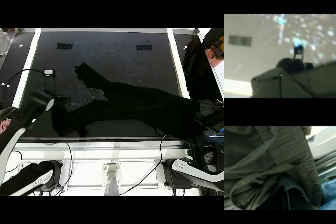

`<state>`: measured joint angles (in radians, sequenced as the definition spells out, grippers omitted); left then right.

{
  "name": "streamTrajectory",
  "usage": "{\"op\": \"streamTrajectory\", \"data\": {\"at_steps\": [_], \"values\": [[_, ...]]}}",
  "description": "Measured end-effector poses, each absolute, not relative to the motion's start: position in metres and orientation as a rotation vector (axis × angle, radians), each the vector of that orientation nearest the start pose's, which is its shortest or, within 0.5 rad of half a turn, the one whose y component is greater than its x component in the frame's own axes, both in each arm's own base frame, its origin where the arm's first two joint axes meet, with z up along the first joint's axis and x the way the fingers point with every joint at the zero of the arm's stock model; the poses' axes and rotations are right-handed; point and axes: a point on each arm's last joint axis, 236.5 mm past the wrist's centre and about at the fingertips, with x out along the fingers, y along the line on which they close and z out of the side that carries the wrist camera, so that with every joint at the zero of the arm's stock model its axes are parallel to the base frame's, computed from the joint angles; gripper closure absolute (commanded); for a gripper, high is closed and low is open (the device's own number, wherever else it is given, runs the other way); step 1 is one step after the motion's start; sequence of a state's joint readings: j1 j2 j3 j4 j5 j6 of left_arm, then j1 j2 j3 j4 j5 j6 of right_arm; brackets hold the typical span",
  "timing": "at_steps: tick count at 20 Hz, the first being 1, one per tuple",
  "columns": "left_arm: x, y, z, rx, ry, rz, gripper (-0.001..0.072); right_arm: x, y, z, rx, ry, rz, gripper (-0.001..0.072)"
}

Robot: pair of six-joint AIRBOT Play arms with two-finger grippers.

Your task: Fold the clothes and pants, and hang the long-sleeved shirts on hangers.

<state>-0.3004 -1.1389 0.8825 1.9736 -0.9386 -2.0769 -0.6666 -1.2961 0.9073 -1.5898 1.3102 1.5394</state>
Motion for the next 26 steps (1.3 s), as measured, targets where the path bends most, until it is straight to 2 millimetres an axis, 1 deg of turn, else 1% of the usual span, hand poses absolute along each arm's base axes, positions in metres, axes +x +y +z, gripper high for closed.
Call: {"op": "streamTrajectory", "data": {"at_steps": [1, 3, 6, 8, 9, 10, 11, 12, 13, 15, 16, 17, 18, 20, 23, 25, 26], "values": [[0.376, -0.029, -0.02, 0.118, 1.081, 0.17, 0.0706, 0.208, -0.169, -0.076, 0.519, 1.644, -0.472, 0.0697], [0.398, -0.014, -0.027, 0.085, 1.049, 0.198, 0.0706, 0.209, -0.168, -0.076, 0.516, 1.645, -0.461, 0.0697], [0.43, 0.01, -0.022, -0.008, 0.947, 0.238, 0.0704, 0.212, -0.168, -0.077, 0.515, 1.632, -0.454, 0.0697], [0.45, 0.021, -0.012, -0.056, 0.859, 0.236, 0.0704, 0.219, -0.173, -0.076, 0.518, 1.598, -0.472, 0.0697], [0.461, 0.024, -0.005, -0.078, 0.808, 0.228, 0.0686, 0.225, -0.178, -0.074, 0.52, 1.566, -0.493, 0.0698], [0.469, 0.025, 0.002, -0.093, 0.764, 0.216, 0.0591, 0.232, -0.184, -0.071, 0.524, 1.531, -0.515, 0.0698], [0.478, 0.025, 0.008, -0.108, 0.72, 0.202, 0.0444, 0.24, -0.19, -0.068, 0.527, 1.493, -0.537, 0.0698], [0.483, 0.024, 0.014, -0.114, 0.689, 0.189, 0.0253, 0.248, -0.195, -0.064, 0.528, 1.458, -0.554, 0.0697], [0.488, 0.022, 0.018, -0.121, 0.663, 0.177, 0.0186, 0.254, -0.2, -0.06, 0.528, 1.427, -0.568, 0.0697], [0.493, 0.02, 0.024, -0.128, 0.63, 0.161, 0.0191, 0.267, -0.211, -0.052, 0.523, 1.364, -0.591, 0.0697], [0.494, 0.02, 0.025, -0.13, 0.625, 0.159, 0.0295, 0.271, -0.214, -0.049, 0.522, 1.341, -0.599, 0.0698], [0.494, 0.02, 0.025, -0.136, 0.626, 0.162, 0.0593, 0.276, -0.218, -0.046, 0.52, 1.317, -0.606, 0.0698], [0.491, 0.021, 0.023, -0.146, 0.64, 0.171, 0.0703, 0.279, -0.22, -0.044, 0.52, 1.305, -0.611, 0.0698], [0.48, 0.027, 0.015, -0.153, 0.695, 0.207, 0.0705, 0.282, -0.222, -0.041, 0.521, 1.289, -0.614, 0.0698], [0.453, 0.042, 0.002, -0.105, 0.823, 0.252, 0.0706, 0.283, -0.221, -0.045, 0.517, 1.306, -0.599, 0.0699], [0.431, 0.048, -0.009, -0.094, 0.935, 0.221, 0.0706, 0.283, -0.214, -0.052, 0.514, 1.34, -0.547, 0.0699], [0.42, 0.046, -0.016, -0.112, 0.995, 0.177, 0.0706, 0.283, -0.207, -0.057, 0.52, 1.364, -0.507, 0.0699]]}}
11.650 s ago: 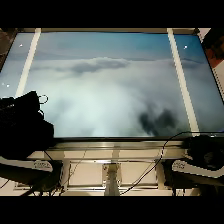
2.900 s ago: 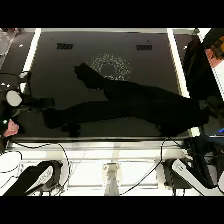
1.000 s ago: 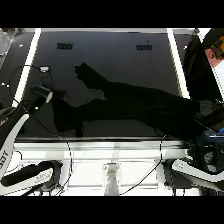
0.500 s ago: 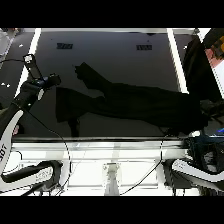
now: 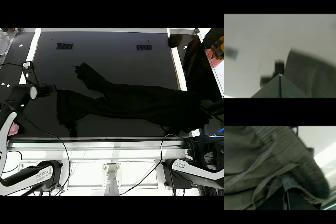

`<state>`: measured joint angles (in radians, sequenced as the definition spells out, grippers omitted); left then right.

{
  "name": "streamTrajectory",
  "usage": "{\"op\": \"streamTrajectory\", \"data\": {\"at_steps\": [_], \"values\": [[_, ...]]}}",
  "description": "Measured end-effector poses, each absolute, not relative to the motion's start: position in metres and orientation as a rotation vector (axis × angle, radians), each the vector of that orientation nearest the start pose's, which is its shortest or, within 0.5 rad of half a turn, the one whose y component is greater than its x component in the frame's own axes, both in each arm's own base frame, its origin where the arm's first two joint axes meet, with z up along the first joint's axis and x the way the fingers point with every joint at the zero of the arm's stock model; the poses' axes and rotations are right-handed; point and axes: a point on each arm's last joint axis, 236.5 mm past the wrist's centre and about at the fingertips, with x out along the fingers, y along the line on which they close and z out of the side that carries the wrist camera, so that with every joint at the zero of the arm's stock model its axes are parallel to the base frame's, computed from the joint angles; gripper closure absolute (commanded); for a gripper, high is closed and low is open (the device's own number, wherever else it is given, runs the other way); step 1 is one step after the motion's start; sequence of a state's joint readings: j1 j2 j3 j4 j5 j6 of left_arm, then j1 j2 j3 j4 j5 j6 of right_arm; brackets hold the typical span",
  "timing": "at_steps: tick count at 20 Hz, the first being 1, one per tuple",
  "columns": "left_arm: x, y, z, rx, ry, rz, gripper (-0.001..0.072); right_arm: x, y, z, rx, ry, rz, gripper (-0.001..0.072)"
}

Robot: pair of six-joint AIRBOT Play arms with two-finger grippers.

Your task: Fold the clothes and pants, and hang the long-sleeved shirts on hangers.

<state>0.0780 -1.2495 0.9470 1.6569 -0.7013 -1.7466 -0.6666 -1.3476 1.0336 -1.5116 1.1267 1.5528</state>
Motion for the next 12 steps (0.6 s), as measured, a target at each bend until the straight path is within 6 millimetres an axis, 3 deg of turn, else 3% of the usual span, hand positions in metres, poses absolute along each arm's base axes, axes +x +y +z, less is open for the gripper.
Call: {"op": "streamTrajectory", "data": {"at_steps": [3, 5, 6, 7, 8, 12], "values": [[0.379, 0.034, -0.03, -0.248, 1.169, -0.015, 0.0705, 0.291, -0.186, -0.07, 0.563, 1.396, -0.393, 0.0699], [0.352, 0.037, -0.031, -0.349, 1.248, -0.105, 0.0703, 0.296, -0.176, -0.075, 0.593, 1.401, -0.34, 0.0699], [0.338, 0.039, -0.031, -0.395, 1.284, -0.137, 0.0592, 0.298, -0.174, -0.077, 0.597, 1.401, -0.323, 0.0699], [0.326, 0.042, -0.03, -0.442, 1.312, -0.165, 0.0358, 0.3, -0.171, -0.078, 0.6, 1.402, -0.308, 0.0699], [0.315, 0.044, -0.031, -0.48, 1.335, -0.185, 0.0179, 0.301, -0.169, -0.079, 0.604, 1.402, -0.294, 0.0699], [0.286, 0.04, -0.045, -0.576, 1.387, -0.239, 0.016, 0.304, -0.164, -0.079, 0.614, 1.397, -0.264, 0.0698]]}}
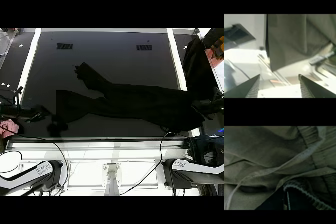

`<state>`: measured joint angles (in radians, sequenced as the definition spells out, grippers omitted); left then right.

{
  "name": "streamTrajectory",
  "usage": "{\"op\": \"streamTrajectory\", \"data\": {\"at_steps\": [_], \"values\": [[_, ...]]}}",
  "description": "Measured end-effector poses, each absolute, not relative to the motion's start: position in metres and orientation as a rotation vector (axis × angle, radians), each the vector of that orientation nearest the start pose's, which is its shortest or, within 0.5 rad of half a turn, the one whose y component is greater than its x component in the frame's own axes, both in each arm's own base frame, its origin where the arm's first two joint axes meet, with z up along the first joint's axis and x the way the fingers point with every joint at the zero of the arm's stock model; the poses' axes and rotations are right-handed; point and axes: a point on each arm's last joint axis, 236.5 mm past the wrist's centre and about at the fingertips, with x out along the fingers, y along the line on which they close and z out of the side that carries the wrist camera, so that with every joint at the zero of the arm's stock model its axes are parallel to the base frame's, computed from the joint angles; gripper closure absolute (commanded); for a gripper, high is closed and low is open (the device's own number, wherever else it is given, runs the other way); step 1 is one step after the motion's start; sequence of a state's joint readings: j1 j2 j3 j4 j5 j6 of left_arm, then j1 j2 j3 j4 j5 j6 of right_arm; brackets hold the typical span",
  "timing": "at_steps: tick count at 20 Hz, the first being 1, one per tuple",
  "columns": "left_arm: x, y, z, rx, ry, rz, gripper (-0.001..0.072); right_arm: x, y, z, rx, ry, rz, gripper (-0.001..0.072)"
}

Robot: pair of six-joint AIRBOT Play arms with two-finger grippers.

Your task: Fold the clothes and pants, and hang the long-sleeved shirts on hangers.

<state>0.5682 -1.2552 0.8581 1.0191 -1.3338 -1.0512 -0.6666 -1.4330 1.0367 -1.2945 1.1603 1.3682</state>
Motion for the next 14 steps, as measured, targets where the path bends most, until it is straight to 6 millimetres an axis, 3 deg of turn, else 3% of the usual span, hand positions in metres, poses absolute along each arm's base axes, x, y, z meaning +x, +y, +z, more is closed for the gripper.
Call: {"op": "streamTrajectory", "data": {"at_steps": [8, 12, 13, 14], "values": [[0.262, 0.009, -0.093, -0.615, 1.494, -0.334, 0.0178, 0.303, -0.158, -0.079, 0.62, 1.412, -0.234, 0.0698], [0.27, -0.008, -0.104, -0.681, 1.501, -0.356, 0.0257, 0.305, -0.155, -0.078, 0.634, 1.405, -0.222, 0.0697], [0.273, -0.011, -0.106, -0.693, 1.496, -0.348, 0.0401, 0.306, -0.153, -0.077, 0.642, 1.4, -0.217, 0.0698], [0.276, -0.011, -0.11, -0.691, 1.493, -0.337, 0.063, 0.308, -0.152, -0.076, 0.65, 1.395, -0.213, 0.0698]]}}
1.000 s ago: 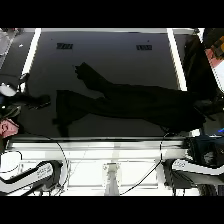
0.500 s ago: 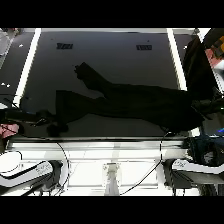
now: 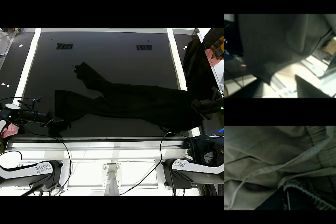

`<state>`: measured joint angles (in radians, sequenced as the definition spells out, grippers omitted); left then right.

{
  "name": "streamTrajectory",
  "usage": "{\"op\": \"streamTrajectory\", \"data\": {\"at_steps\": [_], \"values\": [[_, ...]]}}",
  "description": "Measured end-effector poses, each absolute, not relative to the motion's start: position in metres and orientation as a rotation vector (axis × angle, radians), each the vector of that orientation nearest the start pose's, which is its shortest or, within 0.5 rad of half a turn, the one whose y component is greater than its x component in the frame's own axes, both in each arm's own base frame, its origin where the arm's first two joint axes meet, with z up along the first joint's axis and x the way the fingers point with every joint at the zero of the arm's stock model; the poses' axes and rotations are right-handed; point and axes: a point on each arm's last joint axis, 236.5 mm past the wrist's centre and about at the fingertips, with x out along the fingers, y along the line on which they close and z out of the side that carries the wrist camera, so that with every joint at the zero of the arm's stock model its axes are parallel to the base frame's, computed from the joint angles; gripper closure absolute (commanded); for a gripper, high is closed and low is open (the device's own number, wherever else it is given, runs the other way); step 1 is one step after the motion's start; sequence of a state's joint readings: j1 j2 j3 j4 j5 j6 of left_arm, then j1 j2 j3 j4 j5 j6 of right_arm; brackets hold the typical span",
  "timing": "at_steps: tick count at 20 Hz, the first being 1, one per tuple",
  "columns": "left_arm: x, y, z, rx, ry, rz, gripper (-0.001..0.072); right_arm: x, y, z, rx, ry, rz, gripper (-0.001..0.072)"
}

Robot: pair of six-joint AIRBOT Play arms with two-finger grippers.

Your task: Fold the clothes and pants, and hang the long-sleeved shirts on hangers.

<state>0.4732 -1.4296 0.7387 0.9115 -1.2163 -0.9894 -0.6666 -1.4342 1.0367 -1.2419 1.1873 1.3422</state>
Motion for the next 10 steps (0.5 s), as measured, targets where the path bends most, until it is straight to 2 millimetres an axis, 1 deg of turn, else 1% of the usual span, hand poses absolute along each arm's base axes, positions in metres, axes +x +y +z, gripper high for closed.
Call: {"op": "streamTrajectory", "data": {"at_steps": [1, 3, 5, 6, 7, 8, 10], "values": [[0.279, -0.009, -0.115, -0.681, 1.488, -0.32, 0.0703, 0.309, -0.15, -0.076, 0.658, 1.389, -0.208, 0.0697], [0.281, -0.01, -0.117, -0.677, 1.488, -0.314, 0.0704, 0.311, -0.149, -0.075, 0.666, 1.382, -0.199, 0.0697], [0.283, -0.01, -0.112, -0.668, 1.488, -0.323, 0.0705, 0.314, -0.149, -0.072, 0.663, 1.374, -0.194, 0.0698], [0.285, -0.01, -0.105, -0.664, 1.486, -0.336, 0.0704, 0.317, -0.151, -0.069, 0.658, 1.366, -0.194, 0.0698], [0.291, -0.011, -0.093, -0.656, 1.469, -0.357, 0.0705, 0.322, -0.154, -0.062, 0.647, 1.352, -0.192, 0.0698], [0.299, -0.009, -0.079, -0.633, 1.437, -0.37, 0.0705, 0.328, -0.159, -0.053, 0.634, 1.332, -0.19, 0.0698], [0.325, 0.003, -0.043, -0.559, 1.335, -0.369, 0.0705, 0.344, -0.17, -0.027, 0.6, 1.282, -0.188, 0.0698]]}}
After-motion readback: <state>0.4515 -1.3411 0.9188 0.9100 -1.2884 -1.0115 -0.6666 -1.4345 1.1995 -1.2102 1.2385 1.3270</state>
